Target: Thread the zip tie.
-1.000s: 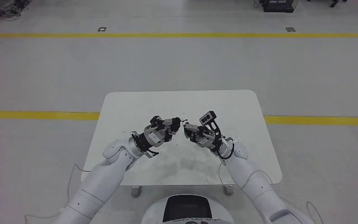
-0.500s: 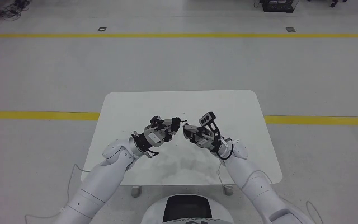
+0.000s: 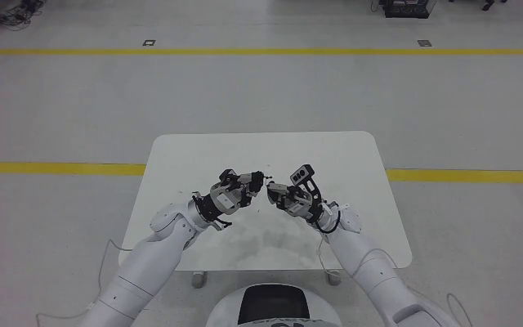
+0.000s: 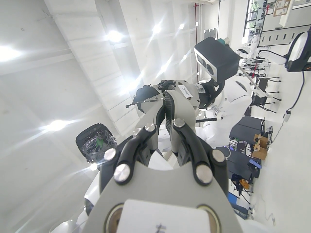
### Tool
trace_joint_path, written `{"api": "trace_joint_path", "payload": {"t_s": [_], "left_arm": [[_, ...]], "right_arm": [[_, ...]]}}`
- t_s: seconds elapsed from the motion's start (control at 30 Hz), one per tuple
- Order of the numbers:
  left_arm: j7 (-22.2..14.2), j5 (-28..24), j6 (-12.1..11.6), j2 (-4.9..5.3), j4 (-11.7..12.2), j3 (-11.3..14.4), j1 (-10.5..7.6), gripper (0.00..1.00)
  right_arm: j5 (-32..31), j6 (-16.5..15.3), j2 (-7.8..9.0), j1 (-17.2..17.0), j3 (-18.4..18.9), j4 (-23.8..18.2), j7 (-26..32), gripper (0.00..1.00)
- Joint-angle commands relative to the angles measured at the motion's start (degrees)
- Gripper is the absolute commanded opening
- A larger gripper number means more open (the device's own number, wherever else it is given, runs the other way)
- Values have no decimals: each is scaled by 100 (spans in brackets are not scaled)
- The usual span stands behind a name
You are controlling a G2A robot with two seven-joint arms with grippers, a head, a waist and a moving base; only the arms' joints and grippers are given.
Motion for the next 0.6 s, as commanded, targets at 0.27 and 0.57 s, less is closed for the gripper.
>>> {"api": "trace_joint_path", "payload": {"t_s": [0.27, 0.57], "left_arm": [[0, 0, 0, 0, 0, 0, 0, 0], [0, 0, 0, 0, 0, 0, 0, 0]], "right_arm": [[-28, 2, -1, 18, -20, 41, -23, 0], [-46, 20, 1, 25, -32, 73, -43, 0]]}}
